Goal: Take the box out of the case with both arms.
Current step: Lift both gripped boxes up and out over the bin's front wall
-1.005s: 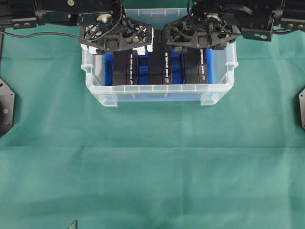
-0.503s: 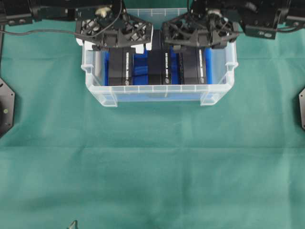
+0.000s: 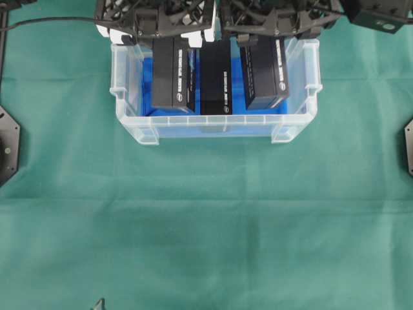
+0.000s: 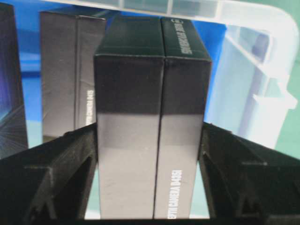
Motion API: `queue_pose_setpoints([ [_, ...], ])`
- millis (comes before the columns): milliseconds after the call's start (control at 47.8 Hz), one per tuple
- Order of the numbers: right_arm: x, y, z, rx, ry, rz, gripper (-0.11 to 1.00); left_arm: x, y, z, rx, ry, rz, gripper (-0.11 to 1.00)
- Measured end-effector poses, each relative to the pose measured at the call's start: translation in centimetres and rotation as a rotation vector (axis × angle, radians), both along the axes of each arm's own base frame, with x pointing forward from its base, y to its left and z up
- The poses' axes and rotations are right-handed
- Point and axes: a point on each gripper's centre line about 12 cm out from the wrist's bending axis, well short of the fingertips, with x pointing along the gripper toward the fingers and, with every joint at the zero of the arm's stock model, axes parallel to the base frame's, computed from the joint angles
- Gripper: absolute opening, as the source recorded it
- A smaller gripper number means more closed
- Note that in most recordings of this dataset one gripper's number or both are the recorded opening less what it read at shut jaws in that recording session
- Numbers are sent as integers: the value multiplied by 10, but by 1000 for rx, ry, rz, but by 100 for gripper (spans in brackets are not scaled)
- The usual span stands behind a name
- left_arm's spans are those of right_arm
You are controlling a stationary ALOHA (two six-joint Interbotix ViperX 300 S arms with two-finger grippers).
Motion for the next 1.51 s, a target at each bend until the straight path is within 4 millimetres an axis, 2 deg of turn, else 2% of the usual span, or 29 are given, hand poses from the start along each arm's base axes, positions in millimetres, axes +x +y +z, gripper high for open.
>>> queue_pose_setpoints([
  [377,-6,0,54,-54,-11,5,65,-5,-2,55,10,-26,4,63],
  [670,-10,3,83,-82,-28,24,65,-13,-4,91,26,-41,-11,63],
  [859,-11,5,88,-86,-36,29,65,-8,-5,94,24,-35,-19,63],
  [1508,-11,5,88,-86,-35,31,65,-9,-7,94,20,-19,-18,63],
])
